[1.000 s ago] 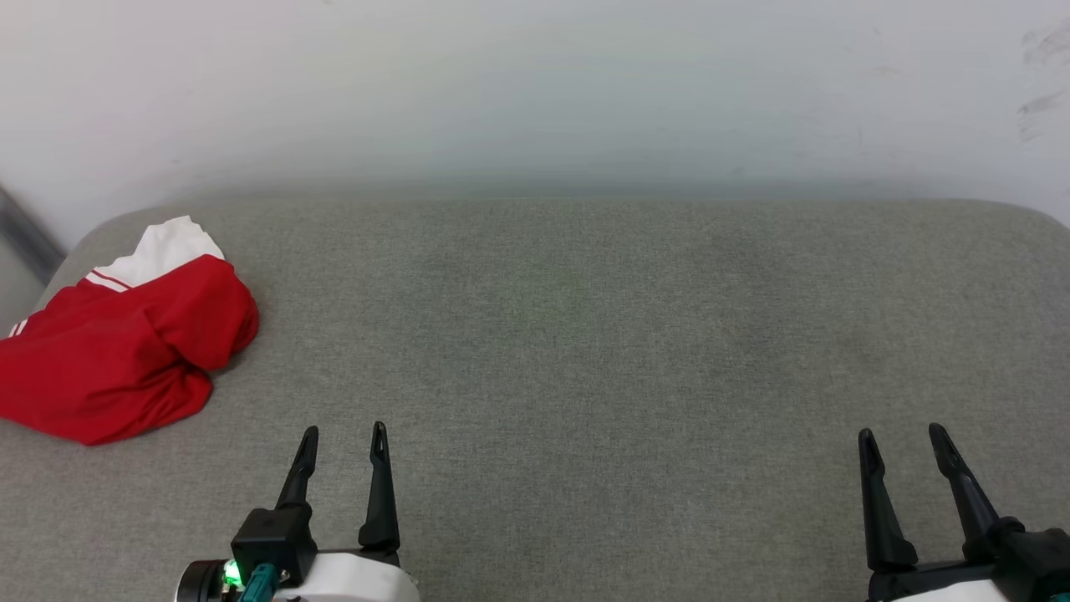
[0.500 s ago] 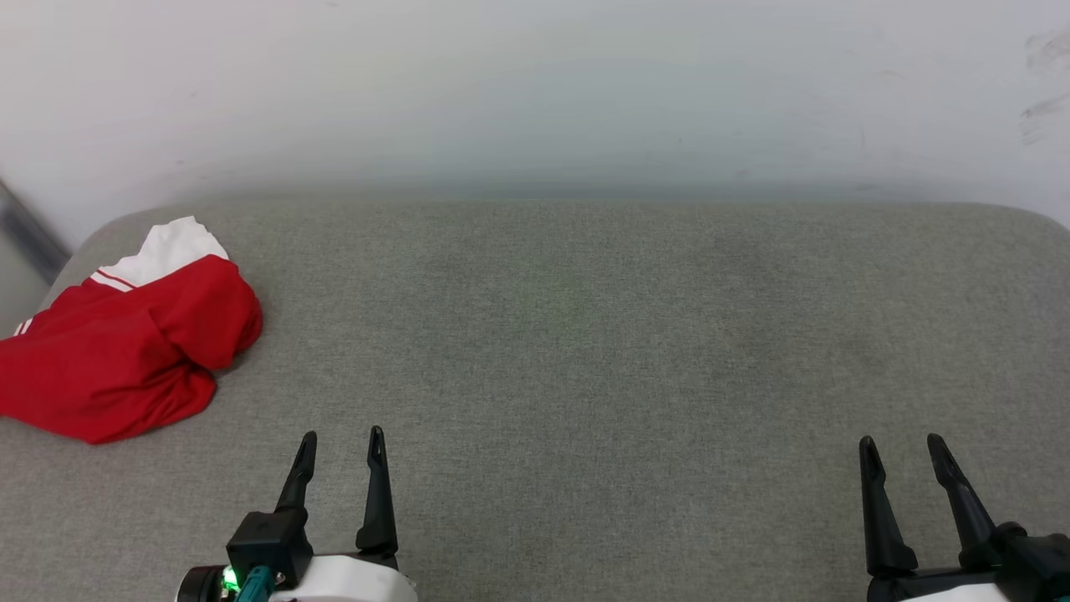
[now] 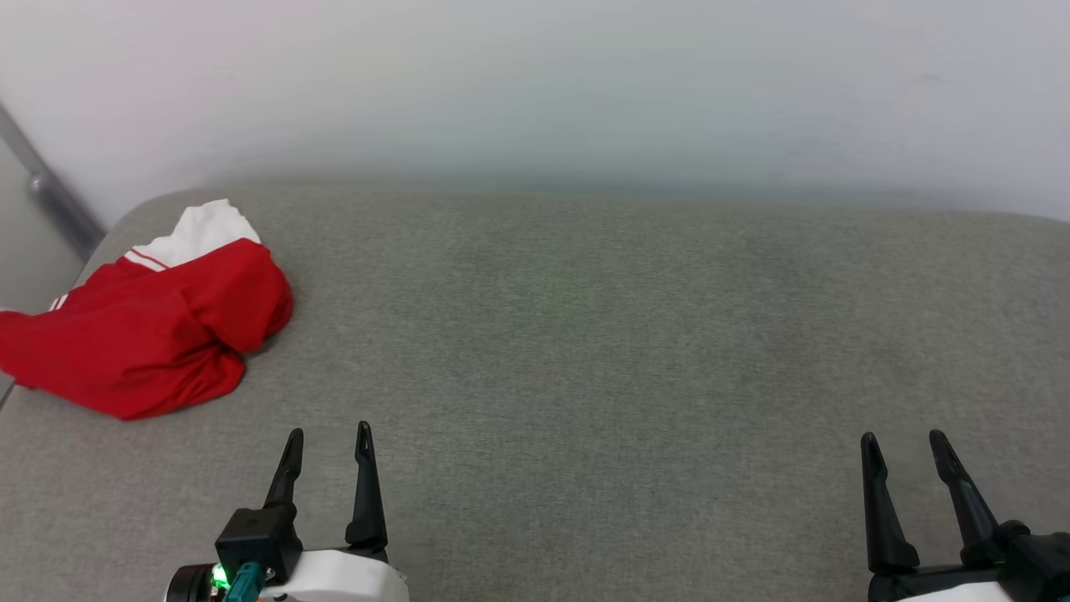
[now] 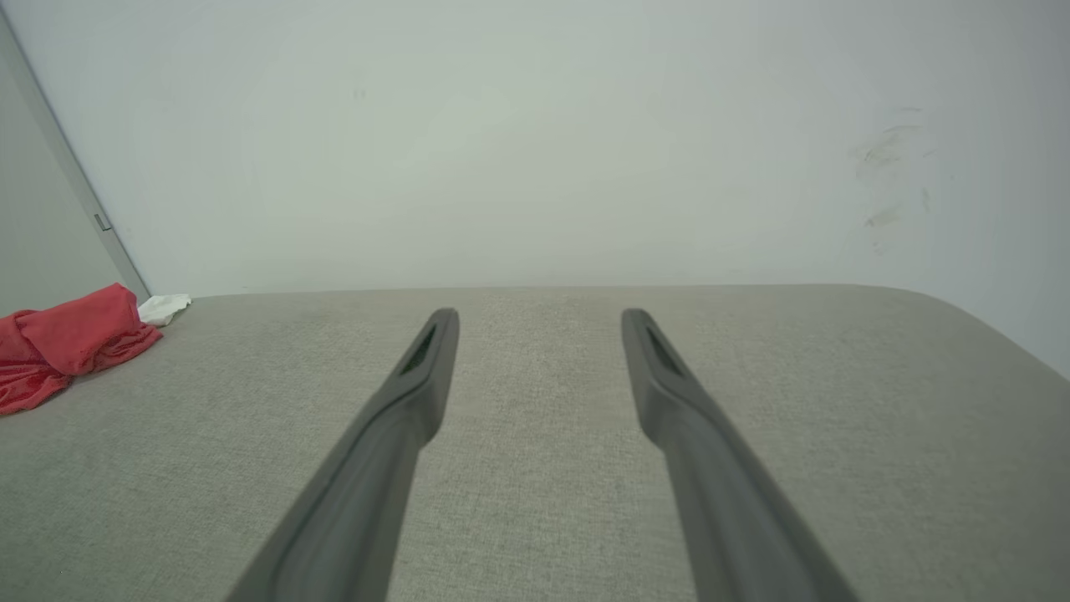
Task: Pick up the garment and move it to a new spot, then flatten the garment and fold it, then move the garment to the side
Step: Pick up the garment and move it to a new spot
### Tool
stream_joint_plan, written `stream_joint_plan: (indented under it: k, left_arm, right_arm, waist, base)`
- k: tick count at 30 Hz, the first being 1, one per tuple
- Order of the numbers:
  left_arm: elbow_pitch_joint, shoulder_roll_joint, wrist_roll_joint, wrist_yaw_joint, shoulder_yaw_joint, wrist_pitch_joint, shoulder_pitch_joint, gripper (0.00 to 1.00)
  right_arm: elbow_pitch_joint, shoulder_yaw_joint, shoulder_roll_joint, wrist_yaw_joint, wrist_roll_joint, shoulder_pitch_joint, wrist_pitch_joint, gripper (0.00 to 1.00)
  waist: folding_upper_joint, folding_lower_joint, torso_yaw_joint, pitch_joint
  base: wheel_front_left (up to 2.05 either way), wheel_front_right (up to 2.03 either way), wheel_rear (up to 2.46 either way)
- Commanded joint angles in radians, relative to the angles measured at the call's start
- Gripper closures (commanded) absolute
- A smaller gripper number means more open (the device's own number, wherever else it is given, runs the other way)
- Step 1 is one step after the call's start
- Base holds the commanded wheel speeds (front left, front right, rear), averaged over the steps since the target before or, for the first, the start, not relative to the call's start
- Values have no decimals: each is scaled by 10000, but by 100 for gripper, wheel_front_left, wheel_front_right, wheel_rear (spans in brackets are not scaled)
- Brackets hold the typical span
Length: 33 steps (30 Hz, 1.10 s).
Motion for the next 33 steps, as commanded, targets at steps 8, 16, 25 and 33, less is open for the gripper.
stream_joint_plan:
  k: [8, 16, 25, 33]
  left_arm:
    - [-1, 14, 75, 71, 88, -28, -223, 0]
    - [36, 14, 7, 147, 108, -28, -357, 0]
    - [41, 13, -111, 291, 95, -28, -400, 0]
    - [5, 13, -239, 372, 128, -28, -446, 0]
  right_arm:
    - [-130, 9, -5, -3, 13, 35, -25, 0]
    - [-211, -88, -3, -3, -88, -107, -25, 0]
    - [-343, -10, -3, -3, -240, -162, -23, 0]
    - [-414, 9, -5, -3, -396, -251, -25, 0]
  waist:
    - [0, 0, 1072, 160]
    - [0, 0, 2221, 287]
    - [0, 0, 3310, 378]
    - [0, 0, 4022, 533]
  base:
    - [0, 0, 0]
    - [0, 0, 0]
    - [0, 0, 0]
    - [0, 0, 0]
